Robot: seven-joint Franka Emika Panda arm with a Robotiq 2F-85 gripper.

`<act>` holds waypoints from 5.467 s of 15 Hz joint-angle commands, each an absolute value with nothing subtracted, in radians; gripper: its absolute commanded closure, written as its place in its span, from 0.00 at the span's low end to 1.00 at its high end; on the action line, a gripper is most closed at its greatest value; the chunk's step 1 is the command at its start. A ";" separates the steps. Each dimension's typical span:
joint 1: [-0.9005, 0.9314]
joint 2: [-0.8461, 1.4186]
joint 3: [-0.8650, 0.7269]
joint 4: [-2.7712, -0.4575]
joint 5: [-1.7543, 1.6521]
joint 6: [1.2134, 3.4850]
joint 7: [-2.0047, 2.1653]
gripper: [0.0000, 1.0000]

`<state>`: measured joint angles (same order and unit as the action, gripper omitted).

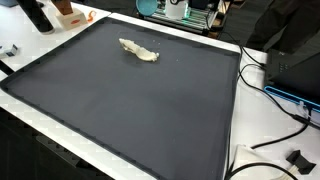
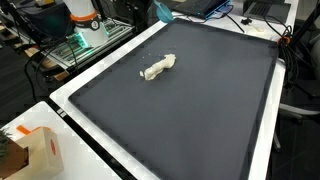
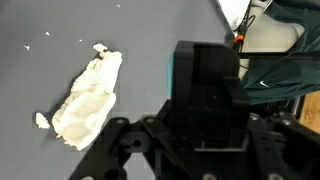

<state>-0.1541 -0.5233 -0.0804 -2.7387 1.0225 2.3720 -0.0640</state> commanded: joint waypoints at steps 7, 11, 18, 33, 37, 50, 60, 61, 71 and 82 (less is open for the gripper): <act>-0.141 -0.242 -0.250 -2.677 1.174 2.214 -0.464 0.75; -0.158 -0.133 -0.244 -2.642 1.283 2.211 -0.613 0.75; -0.198 0.024 -0.242 -2.587 1.428 2.179 -0.794 0.75; -0.236 0.182 -0.254 -2.569 1.524 2.184 -1.004 0.75; -0.225 0.195 -0.253 -2.570 1.492 2.224 -0.994 0.75; -0.186 0.245 -0.232 -2.546 1.484 2.449 -1.203 0.75; -0.225 0.209 -0.243 -2.562 1.457 2.233 -1.199 0.75; -0.229 0.213 -0.246 -2.561 1.456 2.215 -1.191 0.75; -0.249 0.216 -0.264 -2.564 1.454 2.101 -1.061 0.75; -0.259 0.228 -0.282 -2.553 1.437 2.019 -1.008 0.55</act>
<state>-0.2480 0.2239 -0.2712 -2.5535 1.4587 2.0382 -1.0261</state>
